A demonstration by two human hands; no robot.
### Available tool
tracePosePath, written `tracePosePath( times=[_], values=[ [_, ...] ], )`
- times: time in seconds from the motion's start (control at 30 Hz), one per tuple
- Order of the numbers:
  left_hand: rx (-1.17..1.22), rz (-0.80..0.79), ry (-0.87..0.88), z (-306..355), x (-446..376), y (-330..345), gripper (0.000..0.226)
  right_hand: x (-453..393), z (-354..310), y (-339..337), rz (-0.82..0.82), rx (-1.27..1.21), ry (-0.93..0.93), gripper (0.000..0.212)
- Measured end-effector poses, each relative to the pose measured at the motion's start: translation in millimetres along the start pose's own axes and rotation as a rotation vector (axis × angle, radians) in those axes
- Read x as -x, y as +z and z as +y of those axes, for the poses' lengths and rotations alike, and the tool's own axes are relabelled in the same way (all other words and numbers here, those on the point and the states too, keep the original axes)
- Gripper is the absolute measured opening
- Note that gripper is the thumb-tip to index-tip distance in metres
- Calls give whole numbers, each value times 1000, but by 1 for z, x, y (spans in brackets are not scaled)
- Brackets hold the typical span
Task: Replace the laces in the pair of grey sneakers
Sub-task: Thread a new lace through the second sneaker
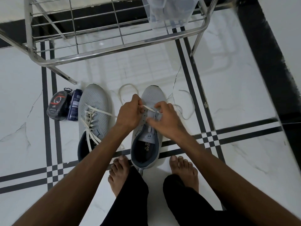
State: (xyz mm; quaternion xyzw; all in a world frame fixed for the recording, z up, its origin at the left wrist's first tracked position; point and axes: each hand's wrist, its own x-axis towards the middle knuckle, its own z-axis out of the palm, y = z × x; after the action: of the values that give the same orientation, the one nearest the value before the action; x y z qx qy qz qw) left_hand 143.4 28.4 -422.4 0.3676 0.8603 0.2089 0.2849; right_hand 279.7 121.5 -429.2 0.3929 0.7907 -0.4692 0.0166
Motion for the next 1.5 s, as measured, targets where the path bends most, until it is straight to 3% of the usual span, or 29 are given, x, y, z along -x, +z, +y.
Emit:
tracePosePath(
  times=[0.23,0.33,0.43,0.53,0.77,0.93,1.13,1.2,1.27,1.37,1.43,1.5],
  values=[
    [93,65,-14,-11,4,-9,14,1,0,9,89,-74,75,45],
    [70,115,88,-11,9,-27,20,5,-5,2,166,-16,-47,45],
    [51,87,243,4,16,-49,18,0,-25,-7,20,66,-230,51],
    [25,66,329,23,22,-70,17,-6,-48,-16,-157,81,-291,23],
    [54,135,185,1,33,-106,21,-6,-45,-74,-65,-310,-7,14],
    [72,209,122,-15,50,-109,22,-3,-35,-85,-86,-350,76,16],
    [126,246,68,-30,46,-111,22,-9,-12,-82,171,-572,328,18],
    [148,238,86,-30,42,-108,20,-9,-5,-76,243,-486,382,15],
    [185,251,110,-24,39,-100,16,-4,-7,-68,291,-245,316,28],
    [217,155,172,-4,30,-85,12,3,-27,-57,212,-31,-101,66],
    [170,40,227,13,24,-76,13,5,-44,-54,14,0,-287,63],
    [171,-13,239,23,18,-73,13,4,-51,-55,-93,15,-316,37]
  ],
)
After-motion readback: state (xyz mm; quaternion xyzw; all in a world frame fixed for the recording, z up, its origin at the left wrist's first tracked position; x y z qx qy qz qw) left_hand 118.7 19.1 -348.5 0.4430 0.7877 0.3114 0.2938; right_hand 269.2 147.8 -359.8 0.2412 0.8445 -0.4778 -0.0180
